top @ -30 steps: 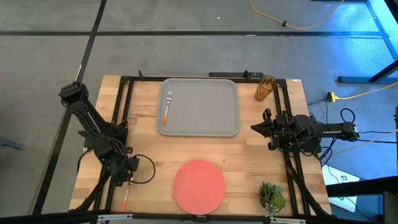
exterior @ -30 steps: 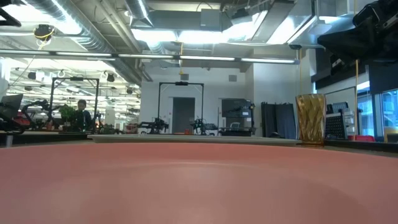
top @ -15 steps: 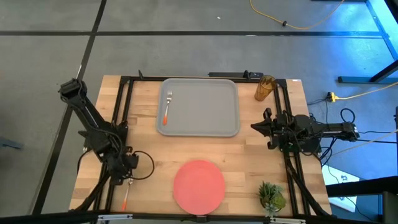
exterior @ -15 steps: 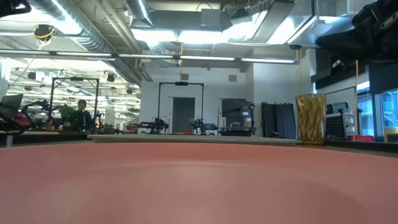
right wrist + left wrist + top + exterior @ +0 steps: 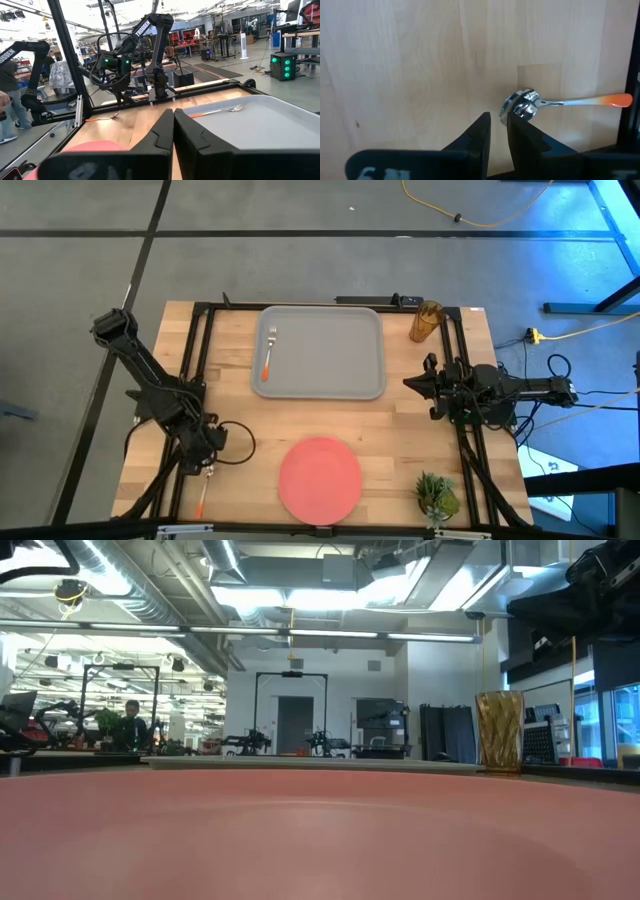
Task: Pick and place plate/cup/fork/spoon on tray
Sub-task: Put the orange spoon on the gray tray to the right side of the orange fork
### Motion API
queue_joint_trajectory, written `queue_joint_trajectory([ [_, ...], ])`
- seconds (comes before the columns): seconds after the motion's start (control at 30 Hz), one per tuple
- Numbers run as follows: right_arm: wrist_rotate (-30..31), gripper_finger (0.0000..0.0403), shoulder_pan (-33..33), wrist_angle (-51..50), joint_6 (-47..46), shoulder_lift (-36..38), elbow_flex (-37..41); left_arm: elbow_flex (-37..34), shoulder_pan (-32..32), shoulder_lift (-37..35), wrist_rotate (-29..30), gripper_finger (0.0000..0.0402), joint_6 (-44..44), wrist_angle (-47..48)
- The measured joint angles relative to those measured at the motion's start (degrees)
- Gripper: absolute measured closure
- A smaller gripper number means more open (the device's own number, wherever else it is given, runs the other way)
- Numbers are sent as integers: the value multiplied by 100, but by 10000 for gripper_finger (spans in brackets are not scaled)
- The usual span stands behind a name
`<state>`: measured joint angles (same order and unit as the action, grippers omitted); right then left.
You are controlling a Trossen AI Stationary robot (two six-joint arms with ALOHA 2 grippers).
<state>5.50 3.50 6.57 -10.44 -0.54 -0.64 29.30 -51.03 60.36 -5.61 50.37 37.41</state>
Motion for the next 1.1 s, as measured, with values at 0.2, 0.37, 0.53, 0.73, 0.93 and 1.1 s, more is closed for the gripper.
queue_joint_trajectory([
  [0.2, -2, 391, 1, 0, 11, 0, 0, -123, 0, 2, -22, 343, 33, -196],
  [0.37, -7, 391, -1, 0, 4, 0, 0, -352, 0, 2, -304, 343, 131, -502],
  [0.53, -13, 391, 0, -1, 9, -2, 0, -354, 2, 2, -290, 343, 159, -525],
  [0.73, -13, 391, 1, -2, 12, -1, 0, -354, 2, 2, -262, 343, 186, -590],
  [0.93, -11, 391, 1, -2, 14, -2, 0, -483, 2, 0, -311, 343, 203, -777],
  [1.1, -9, 391, 1, -2, 15, -2, 0, -555, 2, 1, -431, 343, 205, -861],
])
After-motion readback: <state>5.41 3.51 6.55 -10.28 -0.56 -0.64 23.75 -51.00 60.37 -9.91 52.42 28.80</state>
